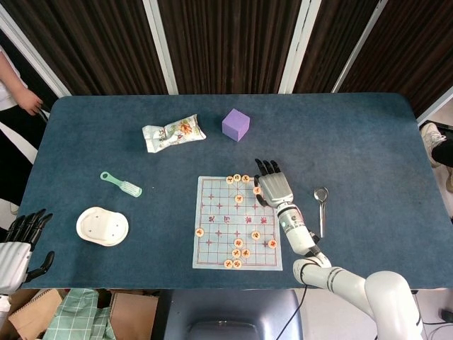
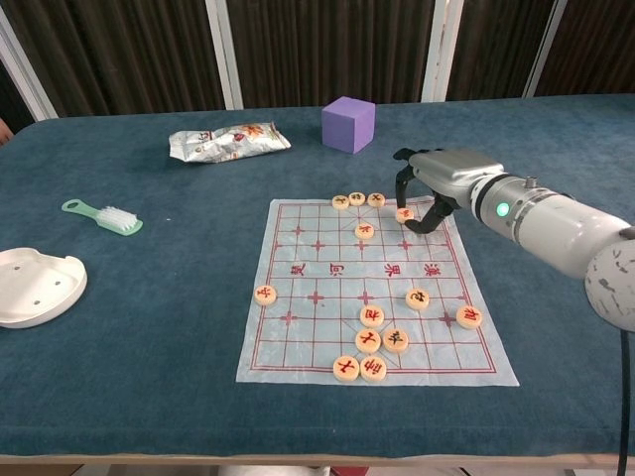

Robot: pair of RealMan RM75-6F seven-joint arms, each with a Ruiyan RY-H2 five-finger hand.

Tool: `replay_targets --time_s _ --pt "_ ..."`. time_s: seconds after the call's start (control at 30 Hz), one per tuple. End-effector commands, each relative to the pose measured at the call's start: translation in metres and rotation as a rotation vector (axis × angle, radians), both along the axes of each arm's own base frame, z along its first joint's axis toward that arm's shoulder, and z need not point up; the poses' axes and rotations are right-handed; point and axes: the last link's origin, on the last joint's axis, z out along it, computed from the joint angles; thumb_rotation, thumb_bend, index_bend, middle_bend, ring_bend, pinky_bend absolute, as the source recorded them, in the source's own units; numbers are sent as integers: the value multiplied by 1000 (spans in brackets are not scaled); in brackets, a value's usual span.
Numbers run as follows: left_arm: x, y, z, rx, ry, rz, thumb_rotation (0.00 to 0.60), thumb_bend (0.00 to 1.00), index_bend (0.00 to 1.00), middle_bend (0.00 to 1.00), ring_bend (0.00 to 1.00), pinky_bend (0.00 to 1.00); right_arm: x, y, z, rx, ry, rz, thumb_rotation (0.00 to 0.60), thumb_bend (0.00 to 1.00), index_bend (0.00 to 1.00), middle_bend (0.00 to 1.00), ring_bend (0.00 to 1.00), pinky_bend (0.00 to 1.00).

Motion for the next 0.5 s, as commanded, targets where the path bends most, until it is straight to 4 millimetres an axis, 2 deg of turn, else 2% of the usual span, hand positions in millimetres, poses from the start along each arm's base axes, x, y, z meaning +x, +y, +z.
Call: replay_targets --time_s 0.03,0.2,0.33,0.5 --pt "0 1 0 2 -1 3 600 428 0 0 0 0 1 -2 -4 4 11 4 600 499 630 81 0 0" --pt "-1 1 1 3 -5 7 600 428 0 0 0 0 1 -4 -6 5 0 -6 600 498 574 82 0 0" --pt "-2 2 1 0 -10 10 600 428 0 0 0 0 2 -3 -6 11 -3 3 600 498 406 84 0 0" --pt "0 -1 1 -29 -27 -2 600 429 0 0 0 0 2 -1 -2 13 -9 6 600 498 338 68 0 0"
